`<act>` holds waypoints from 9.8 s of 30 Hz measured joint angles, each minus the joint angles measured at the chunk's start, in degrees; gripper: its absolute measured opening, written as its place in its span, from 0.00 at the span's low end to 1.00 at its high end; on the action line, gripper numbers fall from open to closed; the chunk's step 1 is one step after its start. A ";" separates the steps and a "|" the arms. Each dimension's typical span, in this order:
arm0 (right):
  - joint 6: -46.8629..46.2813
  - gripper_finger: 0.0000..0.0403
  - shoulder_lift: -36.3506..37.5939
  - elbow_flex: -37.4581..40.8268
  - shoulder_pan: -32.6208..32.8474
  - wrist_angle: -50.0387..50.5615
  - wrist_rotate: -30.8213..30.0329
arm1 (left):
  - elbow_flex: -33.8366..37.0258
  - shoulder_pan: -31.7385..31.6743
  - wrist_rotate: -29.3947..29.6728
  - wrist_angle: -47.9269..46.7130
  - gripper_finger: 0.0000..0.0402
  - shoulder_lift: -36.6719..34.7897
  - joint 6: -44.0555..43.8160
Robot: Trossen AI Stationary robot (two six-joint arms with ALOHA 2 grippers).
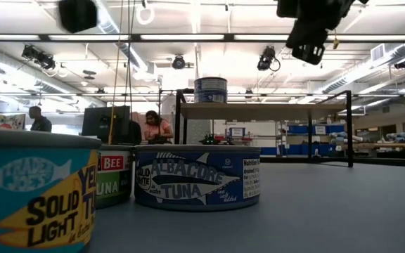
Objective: Stack canned seafood by type on shelf
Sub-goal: Put the blue tuna can on the shelf
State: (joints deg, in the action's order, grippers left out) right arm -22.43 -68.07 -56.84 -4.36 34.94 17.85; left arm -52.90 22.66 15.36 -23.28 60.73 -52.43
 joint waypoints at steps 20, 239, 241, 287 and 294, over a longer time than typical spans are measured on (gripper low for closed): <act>-16.24 0.00 -25.42 12.53 15.39 -52.05 -1.18 | 19.82 21.64 19.12 30.37 0.00 6.68 -39.40; -50.03 0.53 -23.67 31.58 10.97 -68.63 -22.74 | 15.78 -16.26 -6.97 53.96 0.00 43.74 -20.95; -50.01 0.53 -23.67 31.56 10.97 -68.61 -22.93 | 15.78 -16.26 -7.00 53.97 0.00 43.74 -20.96; -51.54 0.57 -23.69 26.80 9.79 -59.83 -27.47 | 15.89 -17.39 -8.73 54.22 0.00 44.39 -17.13; -51.59 0.57 -24.35 26.82 9.86 -60.85 -28.77 | 15.89 -17.42 -9.01 54.42 0.00 44.57 -17.18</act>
State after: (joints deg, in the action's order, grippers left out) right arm -74.02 -92.42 -30.02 5.50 -25.91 -10.93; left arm -37.01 5.23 6.34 31.14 105.30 -69.61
